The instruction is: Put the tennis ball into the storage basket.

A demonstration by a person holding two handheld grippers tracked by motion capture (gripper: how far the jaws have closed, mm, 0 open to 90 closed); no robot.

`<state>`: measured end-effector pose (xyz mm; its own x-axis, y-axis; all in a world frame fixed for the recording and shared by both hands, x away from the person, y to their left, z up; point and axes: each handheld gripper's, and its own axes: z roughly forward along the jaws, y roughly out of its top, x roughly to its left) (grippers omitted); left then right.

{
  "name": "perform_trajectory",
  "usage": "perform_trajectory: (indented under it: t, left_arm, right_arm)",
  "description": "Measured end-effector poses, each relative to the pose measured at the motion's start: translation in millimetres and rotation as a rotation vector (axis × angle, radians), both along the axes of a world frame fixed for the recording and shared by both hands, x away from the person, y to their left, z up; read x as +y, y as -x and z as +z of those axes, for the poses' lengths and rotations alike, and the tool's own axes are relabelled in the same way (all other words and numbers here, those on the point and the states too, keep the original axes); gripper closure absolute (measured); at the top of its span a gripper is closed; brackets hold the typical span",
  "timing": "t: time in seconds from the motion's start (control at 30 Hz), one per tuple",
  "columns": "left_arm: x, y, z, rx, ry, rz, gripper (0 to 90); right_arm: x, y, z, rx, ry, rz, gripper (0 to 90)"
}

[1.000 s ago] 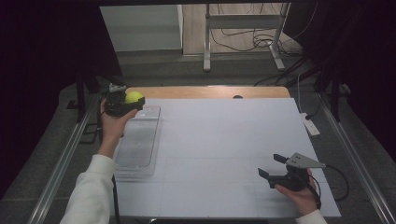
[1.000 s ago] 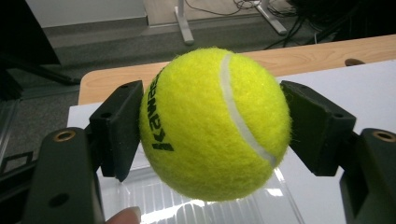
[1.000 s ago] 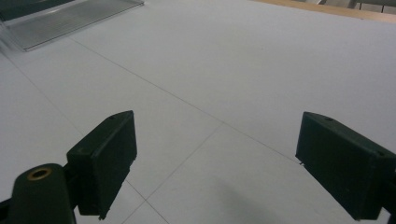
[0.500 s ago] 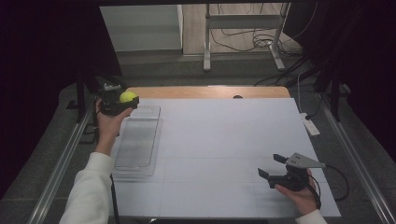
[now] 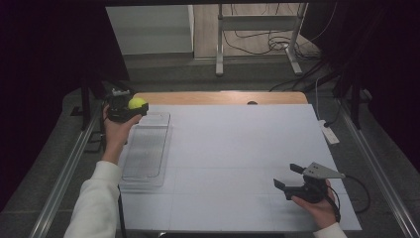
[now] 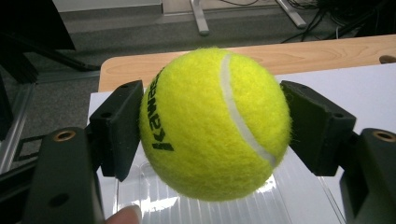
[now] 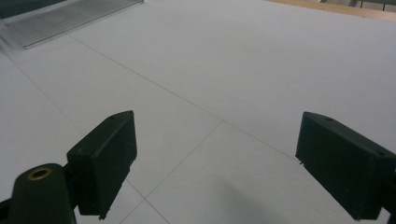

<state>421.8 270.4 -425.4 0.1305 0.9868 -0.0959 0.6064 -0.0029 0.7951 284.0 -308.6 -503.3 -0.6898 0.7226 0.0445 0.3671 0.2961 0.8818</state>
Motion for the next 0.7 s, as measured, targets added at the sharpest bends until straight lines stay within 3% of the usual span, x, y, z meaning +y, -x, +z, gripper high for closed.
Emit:
perform_trajectory:
  t: [0.7]
  left_arm:
    - [-1.4, -5.0, -9.4, 0.04, -0.011, -0.004, 27.0]
  right_arm:
    - [-0.1, 0.1, 0.0, -0.002, 0.002, 0.001, 12.8]
